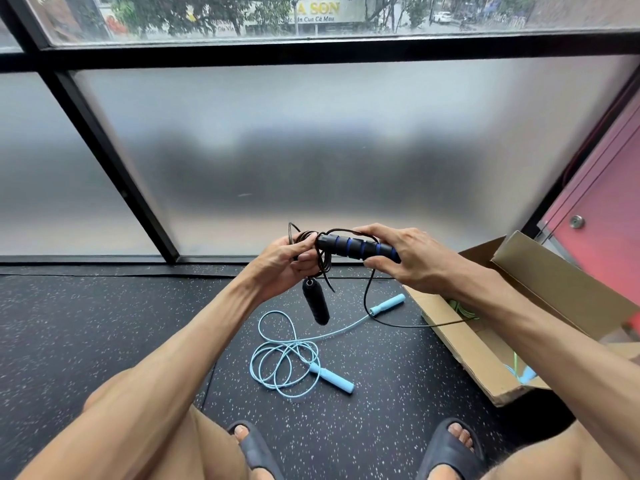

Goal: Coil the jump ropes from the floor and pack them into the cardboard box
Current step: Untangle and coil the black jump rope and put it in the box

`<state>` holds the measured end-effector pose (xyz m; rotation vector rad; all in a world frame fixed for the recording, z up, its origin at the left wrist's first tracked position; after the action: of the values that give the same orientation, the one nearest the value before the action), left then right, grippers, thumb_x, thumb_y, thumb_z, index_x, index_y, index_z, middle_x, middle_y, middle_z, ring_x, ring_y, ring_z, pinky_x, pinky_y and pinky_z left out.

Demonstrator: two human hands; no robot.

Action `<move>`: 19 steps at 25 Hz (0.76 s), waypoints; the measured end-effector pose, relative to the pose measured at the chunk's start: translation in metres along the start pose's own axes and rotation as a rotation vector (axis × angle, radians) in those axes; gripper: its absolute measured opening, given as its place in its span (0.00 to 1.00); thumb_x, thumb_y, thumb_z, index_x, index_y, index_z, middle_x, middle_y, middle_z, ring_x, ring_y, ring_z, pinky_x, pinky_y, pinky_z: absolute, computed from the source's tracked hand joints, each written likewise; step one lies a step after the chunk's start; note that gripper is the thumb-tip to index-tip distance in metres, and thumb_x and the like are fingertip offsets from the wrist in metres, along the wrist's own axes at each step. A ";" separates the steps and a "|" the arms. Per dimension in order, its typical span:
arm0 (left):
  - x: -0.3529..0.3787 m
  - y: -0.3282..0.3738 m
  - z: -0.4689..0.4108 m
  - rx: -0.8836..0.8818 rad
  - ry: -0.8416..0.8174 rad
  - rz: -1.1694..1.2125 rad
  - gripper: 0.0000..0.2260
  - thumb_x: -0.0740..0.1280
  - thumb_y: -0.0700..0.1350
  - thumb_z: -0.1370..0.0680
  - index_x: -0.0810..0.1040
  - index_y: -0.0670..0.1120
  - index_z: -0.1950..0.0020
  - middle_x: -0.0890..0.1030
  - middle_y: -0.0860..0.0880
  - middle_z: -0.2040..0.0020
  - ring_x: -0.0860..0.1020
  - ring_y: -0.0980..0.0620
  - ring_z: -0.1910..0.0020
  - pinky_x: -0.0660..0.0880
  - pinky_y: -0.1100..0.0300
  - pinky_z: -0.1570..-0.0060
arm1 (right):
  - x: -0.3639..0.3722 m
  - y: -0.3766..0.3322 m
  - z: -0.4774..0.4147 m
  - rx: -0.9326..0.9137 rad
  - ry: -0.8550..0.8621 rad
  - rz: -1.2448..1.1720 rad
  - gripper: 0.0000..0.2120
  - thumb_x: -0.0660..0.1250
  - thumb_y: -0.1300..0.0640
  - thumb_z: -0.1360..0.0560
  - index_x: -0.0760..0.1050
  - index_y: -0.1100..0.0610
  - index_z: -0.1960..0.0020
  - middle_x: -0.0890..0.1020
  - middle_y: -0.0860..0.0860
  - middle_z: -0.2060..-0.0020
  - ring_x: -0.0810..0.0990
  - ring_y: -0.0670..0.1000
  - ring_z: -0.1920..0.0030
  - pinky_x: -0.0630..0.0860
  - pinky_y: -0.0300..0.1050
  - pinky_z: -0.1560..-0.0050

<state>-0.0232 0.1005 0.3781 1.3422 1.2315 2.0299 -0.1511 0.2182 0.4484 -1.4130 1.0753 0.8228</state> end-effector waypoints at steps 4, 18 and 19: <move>0.000 0.000 -0.002 0.000 -0.023 -0.058 0.06 0.61 0.41 0.18 0.74 0.43 0.54 0.65 0.51 0.71 0.57 0.57 0.73 0.57 0.65 0.70 | 0.001 -0.004 0.003 0.020 -0.060 -0.048 0.35 0.68 0.48 0.23 0.53 0.39 0.23 0.81 0.52 0.52 0.80 0.53 0.55 0.73 0.47 0.51; 0.008 -0.005 -0.004 0.009 -0.066 -0.484 0.10 0.68 0.42 0.21 0.70 0.46 0.60 0.62 0.50 0.71 0.58 0.54 0.72 0.55 0.58 0.68 | 0.051 -0.015 0.007 0.039 -0.259 -0.294 0.32 0.71 0.56 0.27 0.57 0.40 0.31 0.80 0.57 0.64 0.81 0.58 0.67 0.82 0.53 0.65; 0.007 -0.006 -0.004 0.006 -0.045 -0.504 0.11 0.67 0.43 0.20 0.70 0.46 0.60 0.63 0.50 0.71 0.58 0.53 0.71 0.55 0.57 0.68 | 0.052 -0.013 0.006 0.042 -0.252 -0.327 0.32 0.71 0.56 0.28 0.58 0.40 0.32 0.81 0.58 0.64 0.81 0.58 0.67 0.82 0.54 0.64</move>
<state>-0.0310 0.1065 0.3759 0.9486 1.3871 1.6315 -0.1203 0.2157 0.4043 -1.3621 0.6447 0.7122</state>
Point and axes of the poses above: each hand's wrist, its own z-axis away from the middle knuckle, its own x-axis out of the palm, y = z × x, the point moved 8 cm from there along -z, towards the middle knuckle
